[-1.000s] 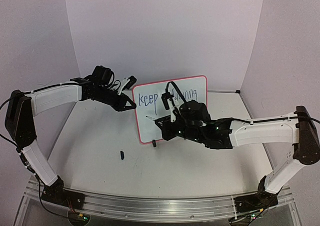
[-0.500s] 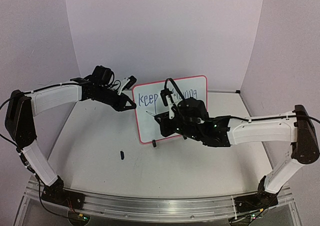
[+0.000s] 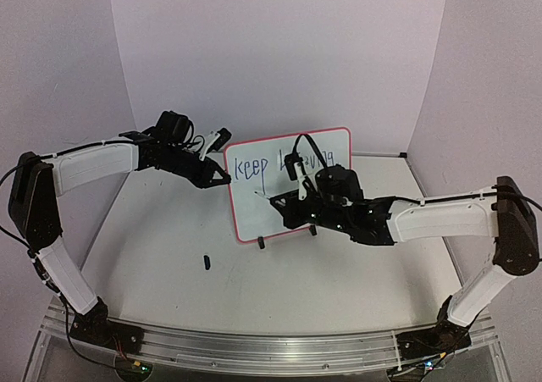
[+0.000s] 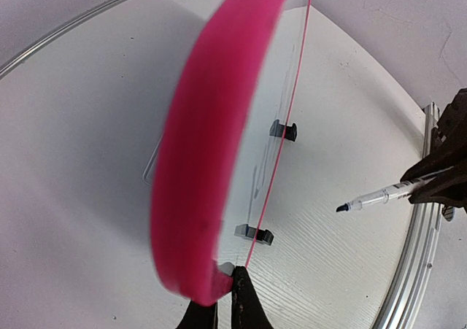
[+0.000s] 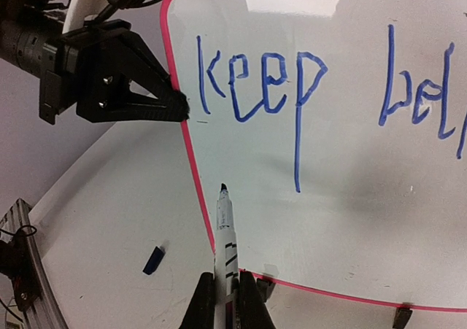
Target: Write a sentence on the whiteboard
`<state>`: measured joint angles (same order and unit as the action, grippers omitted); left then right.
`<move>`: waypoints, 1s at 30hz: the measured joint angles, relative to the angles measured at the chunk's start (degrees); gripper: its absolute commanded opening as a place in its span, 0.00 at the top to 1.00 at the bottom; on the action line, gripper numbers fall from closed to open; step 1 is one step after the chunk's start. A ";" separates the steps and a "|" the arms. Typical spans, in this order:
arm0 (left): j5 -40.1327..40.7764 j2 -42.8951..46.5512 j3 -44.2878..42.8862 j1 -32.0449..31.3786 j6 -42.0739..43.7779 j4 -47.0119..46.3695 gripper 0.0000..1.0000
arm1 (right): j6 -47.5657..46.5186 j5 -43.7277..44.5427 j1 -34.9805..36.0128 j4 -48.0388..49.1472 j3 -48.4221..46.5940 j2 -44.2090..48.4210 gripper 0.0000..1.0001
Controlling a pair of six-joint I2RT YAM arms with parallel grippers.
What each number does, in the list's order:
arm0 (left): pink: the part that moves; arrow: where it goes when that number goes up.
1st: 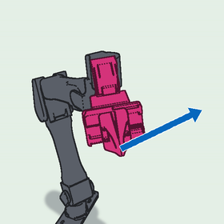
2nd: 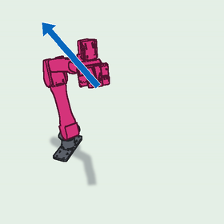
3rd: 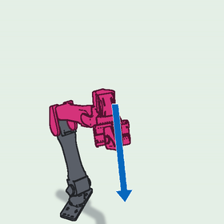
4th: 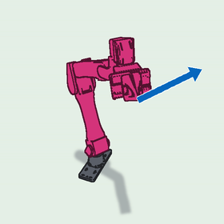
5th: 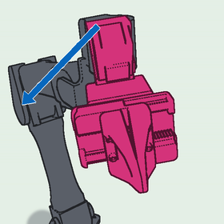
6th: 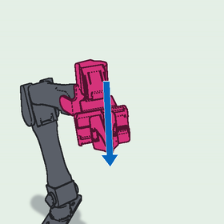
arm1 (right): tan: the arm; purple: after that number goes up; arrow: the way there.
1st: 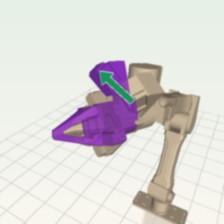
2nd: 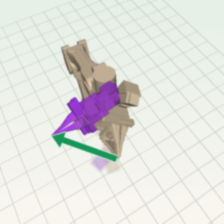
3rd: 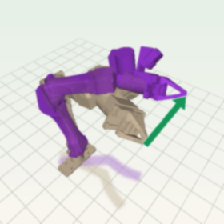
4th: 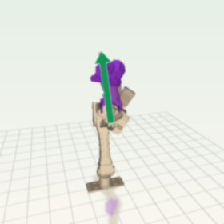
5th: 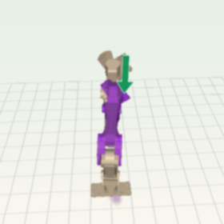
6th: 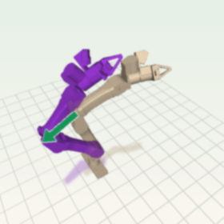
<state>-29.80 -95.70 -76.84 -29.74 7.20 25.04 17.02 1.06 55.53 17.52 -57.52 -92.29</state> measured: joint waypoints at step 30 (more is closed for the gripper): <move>0.00 -0.13 -0.09 0.00 -0.02 0.00 1.00 | 2.84 -3.89 -1.51 2.60 -2.75 -9.55 1.00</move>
<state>-29.80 -95.83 -76.93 -29.74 7.18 25.04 19.86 -2.83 54.02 20.12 -60.27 -101.84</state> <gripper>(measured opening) 0.036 0.066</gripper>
